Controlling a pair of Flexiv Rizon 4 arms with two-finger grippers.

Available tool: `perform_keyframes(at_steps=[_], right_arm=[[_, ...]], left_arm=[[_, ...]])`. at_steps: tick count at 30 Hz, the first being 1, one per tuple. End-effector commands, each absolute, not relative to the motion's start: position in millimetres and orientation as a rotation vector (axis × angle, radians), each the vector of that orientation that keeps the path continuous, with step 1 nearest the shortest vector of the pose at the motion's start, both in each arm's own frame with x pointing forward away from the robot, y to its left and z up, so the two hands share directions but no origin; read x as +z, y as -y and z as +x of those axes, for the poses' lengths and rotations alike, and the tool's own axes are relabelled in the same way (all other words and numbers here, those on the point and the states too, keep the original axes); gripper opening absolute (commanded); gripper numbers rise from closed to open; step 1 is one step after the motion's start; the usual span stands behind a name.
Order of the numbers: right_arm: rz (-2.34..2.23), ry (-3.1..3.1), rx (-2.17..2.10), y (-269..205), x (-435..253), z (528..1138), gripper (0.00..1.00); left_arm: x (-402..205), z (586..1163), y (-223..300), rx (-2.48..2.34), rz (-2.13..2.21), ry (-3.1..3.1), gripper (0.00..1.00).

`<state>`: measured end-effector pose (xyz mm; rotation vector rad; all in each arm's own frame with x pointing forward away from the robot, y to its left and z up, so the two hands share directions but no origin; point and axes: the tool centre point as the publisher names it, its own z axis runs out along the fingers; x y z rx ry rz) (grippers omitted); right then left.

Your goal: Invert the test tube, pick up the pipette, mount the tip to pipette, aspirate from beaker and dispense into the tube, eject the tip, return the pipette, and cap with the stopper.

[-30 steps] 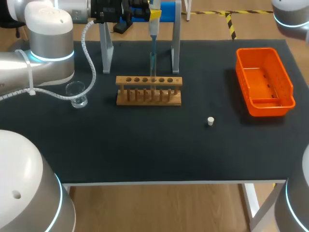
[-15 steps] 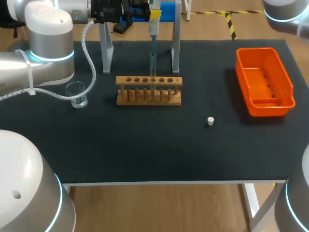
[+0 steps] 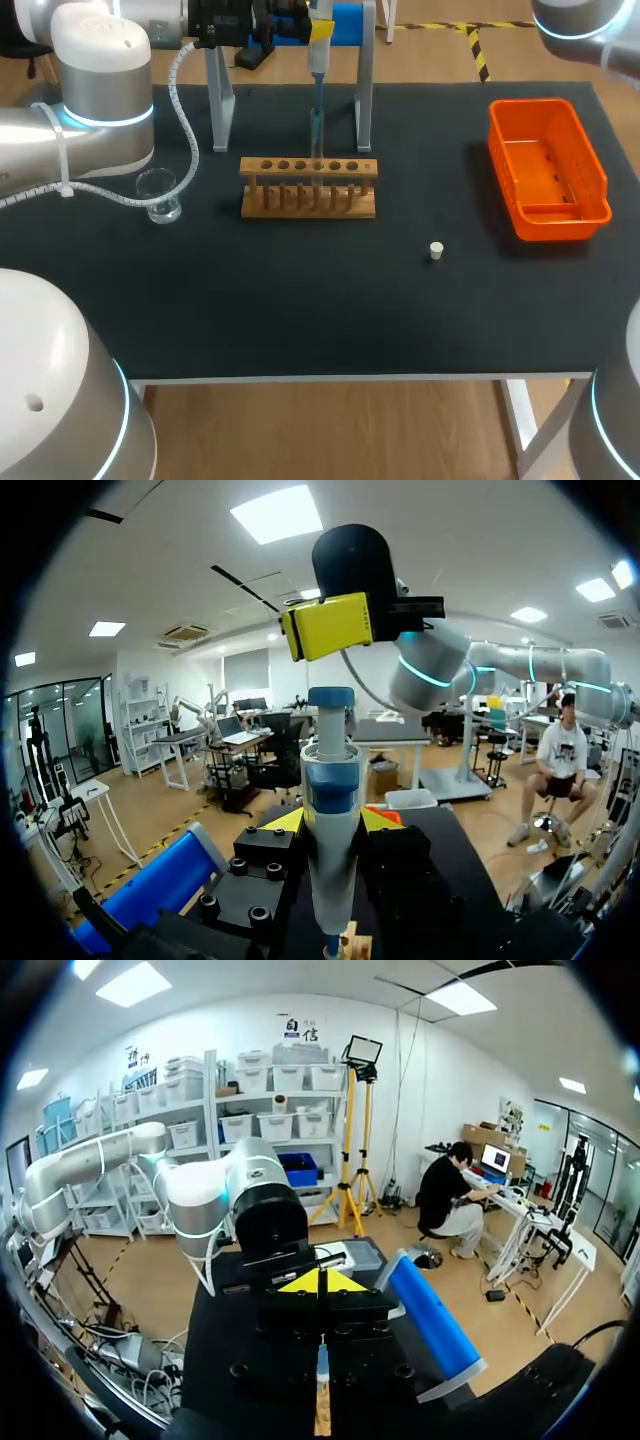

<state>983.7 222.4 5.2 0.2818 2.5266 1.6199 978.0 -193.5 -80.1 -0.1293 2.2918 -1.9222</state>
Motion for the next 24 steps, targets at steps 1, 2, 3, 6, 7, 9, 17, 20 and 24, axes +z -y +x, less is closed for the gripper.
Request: perform_keyframes(at_steps=[1,2,3,6,7,9,17,20,24], right_arm=[[0.282,-2.539,1.609,-224,5,985,0.0],[0.282,-2.541,1.609,-224,5,984,0.0],[0.283,-2.542,1.609,-224,5,984,0.0],[0.285,-2.549,1.603,-223,2,983,0.0],[0.287,-2.551,1.603,-223,2,983,0.0],[0.289,-2.553,1.602,-222,1,983,0.0],[0.285,-2.573,1.596,-222,-5,982,0.0],[0.283,-2.579,1.594,-222,-7,982,0.0],[0.285,-2.582,1.593,-222,-8,982,0.0]], left_arm=[[-81,978,194,-1.924,-0.13,-2.285,0.0],[-81,978,194,-1.924,-0.13,-2.285,0.0],[-81,978,194,-1.924,-0.13,-2.285,0.0],[-81,978,194,-1.924,-0.13,-2.285,0.0],[-81,978,194,-1.924,-0.13,-2.285,0.0],[-81,978,194,-1.924,-0.13,-2.285,0.0],[-81,978,194,-1.924,-0.13,-2.285,0.0],[-81,978,194,-1.924,-0.13,-2.285,0.0],[-81,978,194,-1.924,-0.13,-2.285,0.0]])
